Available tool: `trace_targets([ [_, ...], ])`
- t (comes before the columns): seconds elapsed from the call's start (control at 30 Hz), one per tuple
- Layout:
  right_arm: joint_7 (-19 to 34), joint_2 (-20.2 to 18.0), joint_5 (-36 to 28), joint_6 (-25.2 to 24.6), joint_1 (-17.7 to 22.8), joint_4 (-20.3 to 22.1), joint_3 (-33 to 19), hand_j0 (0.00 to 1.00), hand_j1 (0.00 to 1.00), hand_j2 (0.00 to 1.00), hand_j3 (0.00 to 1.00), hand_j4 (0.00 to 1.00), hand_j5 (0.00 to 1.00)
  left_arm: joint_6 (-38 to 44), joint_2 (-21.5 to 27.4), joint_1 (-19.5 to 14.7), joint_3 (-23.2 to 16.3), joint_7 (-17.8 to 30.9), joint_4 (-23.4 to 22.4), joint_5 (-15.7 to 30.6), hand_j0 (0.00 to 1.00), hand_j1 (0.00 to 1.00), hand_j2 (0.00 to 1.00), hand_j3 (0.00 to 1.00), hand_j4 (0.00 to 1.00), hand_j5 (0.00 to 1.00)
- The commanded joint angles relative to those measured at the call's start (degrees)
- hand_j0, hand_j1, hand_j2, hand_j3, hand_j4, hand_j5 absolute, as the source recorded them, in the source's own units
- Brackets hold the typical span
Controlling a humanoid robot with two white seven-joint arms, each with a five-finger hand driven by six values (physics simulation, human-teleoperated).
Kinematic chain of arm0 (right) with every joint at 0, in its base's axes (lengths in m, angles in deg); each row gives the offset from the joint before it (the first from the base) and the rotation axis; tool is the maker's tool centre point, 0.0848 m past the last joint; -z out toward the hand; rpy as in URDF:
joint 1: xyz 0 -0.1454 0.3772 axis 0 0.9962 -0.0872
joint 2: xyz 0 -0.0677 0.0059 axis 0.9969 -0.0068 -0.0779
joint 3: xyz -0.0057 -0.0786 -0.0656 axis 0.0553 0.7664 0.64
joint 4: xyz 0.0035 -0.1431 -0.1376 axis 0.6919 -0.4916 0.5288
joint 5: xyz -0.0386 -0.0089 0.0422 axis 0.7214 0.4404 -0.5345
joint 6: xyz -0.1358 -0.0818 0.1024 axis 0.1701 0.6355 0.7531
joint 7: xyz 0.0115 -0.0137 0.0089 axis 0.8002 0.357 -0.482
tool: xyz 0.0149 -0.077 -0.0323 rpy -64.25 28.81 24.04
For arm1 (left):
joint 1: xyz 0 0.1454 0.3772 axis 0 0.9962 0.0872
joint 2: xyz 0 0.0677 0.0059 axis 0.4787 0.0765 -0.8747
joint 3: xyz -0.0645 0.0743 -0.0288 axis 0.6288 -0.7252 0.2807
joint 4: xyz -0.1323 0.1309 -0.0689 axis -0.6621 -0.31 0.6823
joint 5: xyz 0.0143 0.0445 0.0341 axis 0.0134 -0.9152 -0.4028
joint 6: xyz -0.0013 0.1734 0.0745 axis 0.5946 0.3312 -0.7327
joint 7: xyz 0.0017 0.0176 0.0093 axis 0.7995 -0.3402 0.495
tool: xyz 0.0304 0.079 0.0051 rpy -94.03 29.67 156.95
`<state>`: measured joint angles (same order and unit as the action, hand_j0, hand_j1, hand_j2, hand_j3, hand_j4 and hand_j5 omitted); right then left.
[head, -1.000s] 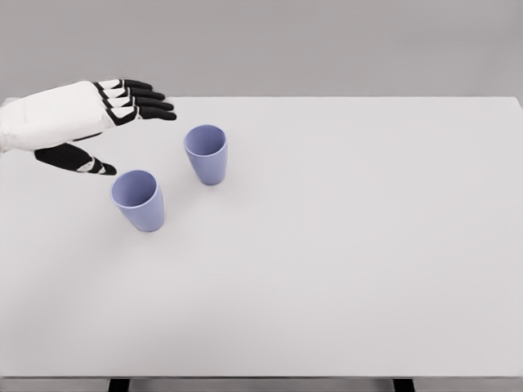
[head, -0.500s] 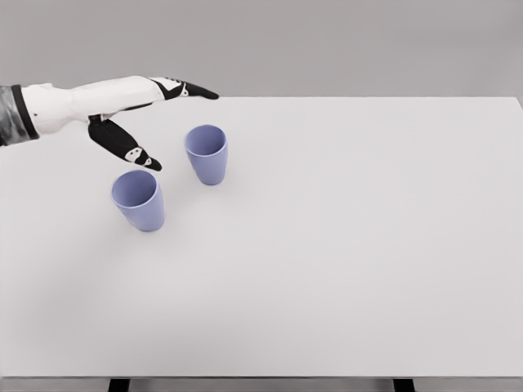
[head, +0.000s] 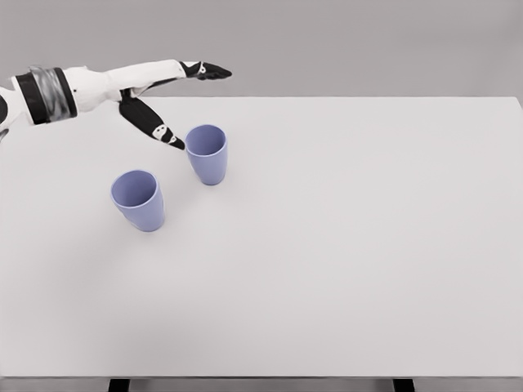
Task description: Place the right cup on the left cup with left arm
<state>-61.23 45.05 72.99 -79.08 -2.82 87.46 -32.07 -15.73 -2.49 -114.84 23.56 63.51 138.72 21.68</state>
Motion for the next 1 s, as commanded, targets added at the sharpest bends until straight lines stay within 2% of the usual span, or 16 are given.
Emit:
trace_targets([
  [0.0,0.0,-0.01,-0.01,0.0,-0.09,0.0,0.0,1.0,1.0,1.0,1.0,1.0,1.0,3.76,-1.42,0.09,-0.61,-0.02,-1.5,1.67,1.0,1.0,1.0,1.0,1.0,1.0],
  [0.1,0.0,-0.01,-0.01,0.0,0.0,0.0,0.0,1.0,1.0,1.0,1.0,1.0,1.0,6.84,-2.13,0.0,-1.92,-0.02,-3.52,3.43,1.0,1.0,1.0,1.0,1.0,1.0],
  [0.37,0.0,-0.01,-0.01,0.0,0.0,0.0,0.0,1.0,1.0,1.0,1.0,1.0,1.0,7.01,-5.38,0.09,-2.28,-0.02,-9.41,3.6,1.0,1.0,1.0,1.0,1.0,1.0],
  [0.63,0.0,-0.01,-0.01,0.0,-0.09,0.0,0.0,1.0,1.0,1.0,1.0,1.0,1.0,7.1,-6.26,1.14,-2.36,-0.02,-10.2,3.69,1.0,1.0,1.0,1.0,1.0,1.0],
  [0.97,0.0,-0.01,-0.01,0.0,0.0,0.0,0.0,1.0,1.0,1.0,1.0,1.0,1.0,7.1,-8.37,1.76,-2.63,-0.02,-14.86,3.43,1.0,1.0,1.0,1.0,1.0,1.0],
])
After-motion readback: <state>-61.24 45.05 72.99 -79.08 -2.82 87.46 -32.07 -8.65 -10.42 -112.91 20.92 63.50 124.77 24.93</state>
